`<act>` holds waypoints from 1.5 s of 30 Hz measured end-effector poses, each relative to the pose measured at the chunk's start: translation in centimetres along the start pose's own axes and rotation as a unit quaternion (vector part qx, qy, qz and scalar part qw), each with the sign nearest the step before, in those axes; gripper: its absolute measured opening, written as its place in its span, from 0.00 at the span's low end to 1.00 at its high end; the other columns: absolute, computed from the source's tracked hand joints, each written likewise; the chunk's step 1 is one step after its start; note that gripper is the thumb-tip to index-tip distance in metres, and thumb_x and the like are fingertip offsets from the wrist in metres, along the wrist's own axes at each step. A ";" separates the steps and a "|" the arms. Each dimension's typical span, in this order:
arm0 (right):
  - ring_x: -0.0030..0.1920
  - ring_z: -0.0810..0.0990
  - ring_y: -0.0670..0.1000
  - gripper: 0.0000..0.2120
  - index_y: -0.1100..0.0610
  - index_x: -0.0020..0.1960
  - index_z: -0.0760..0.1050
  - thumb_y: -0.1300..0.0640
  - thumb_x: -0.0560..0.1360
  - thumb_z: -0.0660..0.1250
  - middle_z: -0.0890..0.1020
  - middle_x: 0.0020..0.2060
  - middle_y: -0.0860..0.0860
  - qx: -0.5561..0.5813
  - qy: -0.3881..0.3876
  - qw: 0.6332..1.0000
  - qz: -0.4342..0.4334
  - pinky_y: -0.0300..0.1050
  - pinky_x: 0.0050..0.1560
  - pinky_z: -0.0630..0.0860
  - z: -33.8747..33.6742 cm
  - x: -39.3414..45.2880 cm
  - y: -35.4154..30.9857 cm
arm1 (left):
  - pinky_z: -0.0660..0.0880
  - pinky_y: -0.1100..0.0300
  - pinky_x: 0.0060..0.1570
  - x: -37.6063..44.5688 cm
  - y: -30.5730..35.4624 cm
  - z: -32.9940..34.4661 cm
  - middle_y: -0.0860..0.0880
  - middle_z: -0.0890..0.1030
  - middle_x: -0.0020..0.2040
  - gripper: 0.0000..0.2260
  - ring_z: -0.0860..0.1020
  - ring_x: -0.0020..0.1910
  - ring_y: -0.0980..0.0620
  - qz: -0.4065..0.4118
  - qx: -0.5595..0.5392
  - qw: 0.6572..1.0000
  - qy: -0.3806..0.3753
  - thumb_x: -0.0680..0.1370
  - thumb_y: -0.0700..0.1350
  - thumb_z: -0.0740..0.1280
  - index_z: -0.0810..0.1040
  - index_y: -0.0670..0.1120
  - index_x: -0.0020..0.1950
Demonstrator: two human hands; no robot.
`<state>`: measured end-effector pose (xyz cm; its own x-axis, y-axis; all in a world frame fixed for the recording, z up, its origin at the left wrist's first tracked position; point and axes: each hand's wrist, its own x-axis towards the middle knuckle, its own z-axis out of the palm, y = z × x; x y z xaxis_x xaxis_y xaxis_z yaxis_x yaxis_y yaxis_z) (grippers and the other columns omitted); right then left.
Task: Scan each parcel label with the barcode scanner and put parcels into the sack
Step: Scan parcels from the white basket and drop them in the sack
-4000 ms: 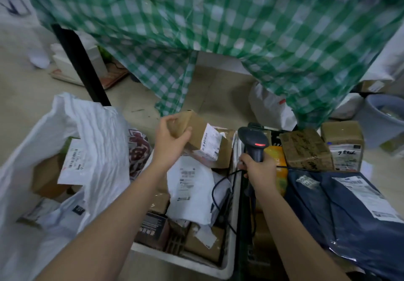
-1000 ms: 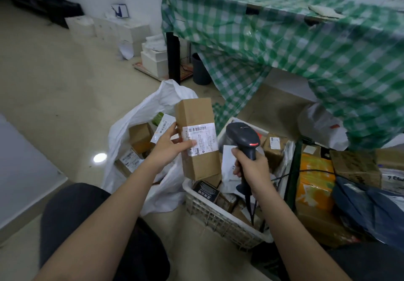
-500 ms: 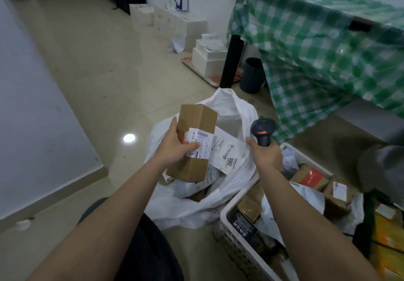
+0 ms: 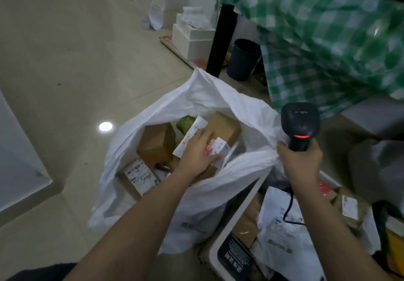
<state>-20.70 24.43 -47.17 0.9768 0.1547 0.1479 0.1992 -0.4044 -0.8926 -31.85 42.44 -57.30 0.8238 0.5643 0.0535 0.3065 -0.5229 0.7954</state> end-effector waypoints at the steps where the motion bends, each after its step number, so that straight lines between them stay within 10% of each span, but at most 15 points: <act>1: 0.43 0.77 0.52 0.12 0.53 0.49 0.74 0.64 0.70 0.72 0.78 0.37 0.46 0.004 0.008 1.000 -0.013 0.45 0.46 0.71 -0.6 0.4 -0.2 | 0.65 0.52 0.67 0.7 -0.1 0.8 0.46 0.65 0.73 0.26 0.66 0.70 0.45 0.005 0.031 1.000 -0.001 0.76 0.50 0.69 0.67 0.46 0.72; 5: 0.44 0.76 0.54 0.12 0.53 0.49 0.73 0.63 0.70 0.72 0.78 0.41 0.51 -0.050 -0.001 0.999 0.002 0.46 0.47 0.69 -1.3 1.2 1.1 | 0.59 0.46 0.69 1.2 -0.7 1.9 0.40 0.59 0.74 0.19 0.59 0.72 0.39 -0.073 0.291 0.951 -0.079 0.83 0.53 0.55 0.64 0.53 0.74; 9: 0.43 0.77 0.56 0.10 0.58 0.48 0.75 0.62 0.70 0.73 0.79 0.41 0.56 -0.037 -0.029 0.998 0.030 0.45 0.45 0.68 -1.3 1.1 1.9 | 0.57 0.50 0.71 0.6 -0.4 0.1 0.41 0.56 0.77 0.25 0.57 0.74 0.39 -0.095 0.144 0.967 -0.186 0.84 0.53 0.52 0.51 0.52 0.79; 13: 0.41 0.77 0.56 0.12 0.58 0.43 0.73 0.61 0.69 0.77 0.78 0.37 0.54 0.011 -0.078 0.995 0.066 0.44 0.41 0.70 -2.3 -0.2 2.2 | 0.74 0.51 0.56 -2.4 2.7 -1.4 0.40 0.79 0.55 0.10 0.77 0.54 0.44 -0.050 -0.045 0.997 -0.026 0.81 0.39 0.59 0.76 0.40 0.59; 16: 0.41 0.82 0.61 0.12 0.58 0.42 0.77 0.56 0.67 0.79 0.81 0.38 0.59 0.037 -0.107 0.988 0.107 0.54 0.44 0.81 -4.9 -1.5 3.1 | 0.75 0.53 0.46 -5.1 5.2 -0.8 0.46 0.81 0.43 0.08 0.78 0.43 0.49 -0.077 -0.089 0.991 0.069 0.80 0.39 0.61 0.78 0.45 0.44; 20: 0.28 0.75 0.47 0.12 0.60 0.44 0.78 0.55 0.69 0.78 0.79 0.34 0.55 0.052 -0.097 0.981 0.161 0.43 0.30 0.71 -10.9 -3.3 4.9 | 0.72 0.63 0.42 -9.2 10.4 1.8 0.54 0.81 0.43 0.13 0.77 0.43 0.56 -0.093 -0.140 0.981 0.097 0.79 0.36 0.59 0.79 0.48 0.41; 27: 0.29 0.81 0.43 0.10 0.60 0.48 0.76 0.63 0.71 0.75 0.80 0.37 0.54 0.075 -0.051 0.971 0.220 0.44 0.37 0.77 -20.5 -5.9 10.2 | 0.71 0.61 0.46 -10.7 18.5 11.4 0.52 0.80 0.46 0.08 0.76 0.46 0.53 0.012 -0.124 0.992 -0.027 0.79 0.37 0.61 0.79 0.47 0.50; 34: 0.34 0.79 0.54 0.09 0.57 0.37 0.75 0.65 0.71 0.74 0.78 0.30 0.52 0.071 -0.040 0.962 0.260 0.44 0.35 0.74 -23.9 -6.5 15.9 | 0.74 0.51 0.56 -7.1 15.1 22.4 0.44 0.78 0.56 0.20 0.76 0.57 0.43 -0.053 -0.021 0.981 -0.186 0.75 0.49 0.60 0.74 0.38 0.61; 41: 0.32 0.81 0.51 0.06 0.59 0.42 0.75 0.65 0.72 0.72 0.78 0.37 0.58 0.115 -0.045 0.951 0.285 0.36 0.28 0.72 -21.4 -3.2 18.6 | 0.65 0.46 0.70 -2.1 8.2 28.3 0.41 0.59 0.76 0.42 0.61 0.74 0.41 -0.133 0.027 0.977 -0.166 0.71 0.54 0.70 0.55 0.39 0.77; 45: 0.35 0.80 0.55 0.08 0.57 0.40 0.74 0.65 0.73 0.71 0.77 0.38 0.59 0.120 -0.037 0.949 0.289 0.32 0.25 0.71 -20.0 -2.3 20.3 | 0.65 0.44 0.70 -0.1 6.5 29.9 0.39 0.57 0.77 0.45 0.61 0.74 0.41 -0.140 -0.005 0.982 -0.126 0.74 0.41 0.68 0.38 0.43 0.78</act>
<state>-17.32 -2.18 -57.06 0.9074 0.0354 -0.4188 -0.4009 -0.2263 -0.8877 -15.69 19.84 -70.18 0.8002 0.5088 -0.3174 0.5338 -0.3632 0.7636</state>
